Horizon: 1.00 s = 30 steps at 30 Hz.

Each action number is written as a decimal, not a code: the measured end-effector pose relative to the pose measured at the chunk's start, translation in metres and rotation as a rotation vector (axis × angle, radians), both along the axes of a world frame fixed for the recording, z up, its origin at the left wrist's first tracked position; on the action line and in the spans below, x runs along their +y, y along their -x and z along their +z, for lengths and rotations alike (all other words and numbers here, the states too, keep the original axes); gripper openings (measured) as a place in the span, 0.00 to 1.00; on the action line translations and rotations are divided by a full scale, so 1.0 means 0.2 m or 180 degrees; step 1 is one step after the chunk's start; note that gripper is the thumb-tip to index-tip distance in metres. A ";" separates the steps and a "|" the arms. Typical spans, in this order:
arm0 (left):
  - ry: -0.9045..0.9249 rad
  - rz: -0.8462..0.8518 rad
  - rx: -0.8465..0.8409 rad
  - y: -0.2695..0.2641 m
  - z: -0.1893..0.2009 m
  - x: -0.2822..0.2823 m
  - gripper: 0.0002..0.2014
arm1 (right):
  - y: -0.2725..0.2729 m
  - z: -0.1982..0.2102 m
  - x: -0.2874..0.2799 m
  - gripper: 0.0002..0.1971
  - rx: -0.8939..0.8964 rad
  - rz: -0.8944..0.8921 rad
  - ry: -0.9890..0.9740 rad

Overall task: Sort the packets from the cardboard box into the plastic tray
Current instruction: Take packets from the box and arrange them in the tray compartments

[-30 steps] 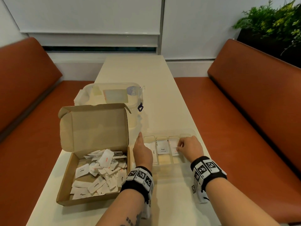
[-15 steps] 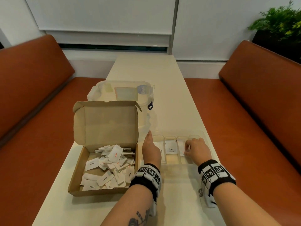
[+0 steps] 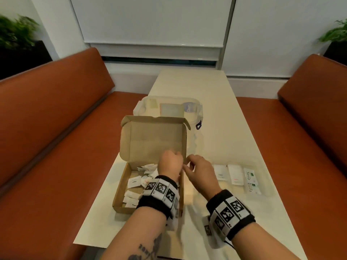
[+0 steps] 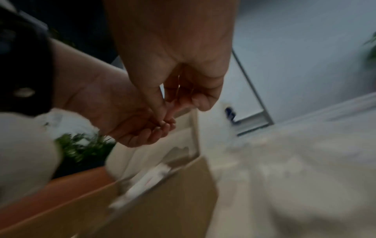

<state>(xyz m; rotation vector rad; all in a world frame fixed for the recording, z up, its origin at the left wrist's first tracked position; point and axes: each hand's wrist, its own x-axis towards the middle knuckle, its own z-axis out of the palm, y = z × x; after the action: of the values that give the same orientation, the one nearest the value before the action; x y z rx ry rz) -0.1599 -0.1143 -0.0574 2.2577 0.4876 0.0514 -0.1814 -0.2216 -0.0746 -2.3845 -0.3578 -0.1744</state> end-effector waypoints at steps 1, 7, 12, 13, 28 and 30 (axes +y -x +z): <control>-0.0142 -0.0053 0.0303 0.01 0.00 0.07 0.11 | 0.02 -0.02 0.07 0.07 0.0112 0.0195 -0.0025; -0.0241 0.0548 0.0866 0.10 -0.12 0.34 0.22 | 0.10 -0.19 0.28 0.09 0.0422 0.0483 0.0416; -0.0355 0.0680 0.0527 0.15 -0.21 0.36 0.39 | 0.12 -0.26 0.32 0.13 0.0308 0.0324 0.0403; -0.0443 0.0496 0.0476 0.16 -0.23 0.36 0.38 | 0.13 -0.27 0.32 0.13 0.0271 0.0315 0.0434; -0.1544 -0.1027 0.1028 0.06 -0.26 0.33 0.17 | 0.13 -0.30 0.31 0.10 0.0038 0.0402 0.0518; -0.1608 -0.0885 0.0861 0.07 -0.25 0.30 0.15 | 0.13 -0.30 0.31 0.14 0.0018 0.0451 0.0536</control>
<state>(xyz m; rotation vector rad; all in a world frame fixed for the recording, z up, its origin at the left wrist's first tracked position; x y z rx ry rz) -0.1732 -0.0533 -0.1070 2.8291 0.3176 -0.3086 -0.2072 -0.1602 -0.1349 -2.5127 -0.5563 -0.0743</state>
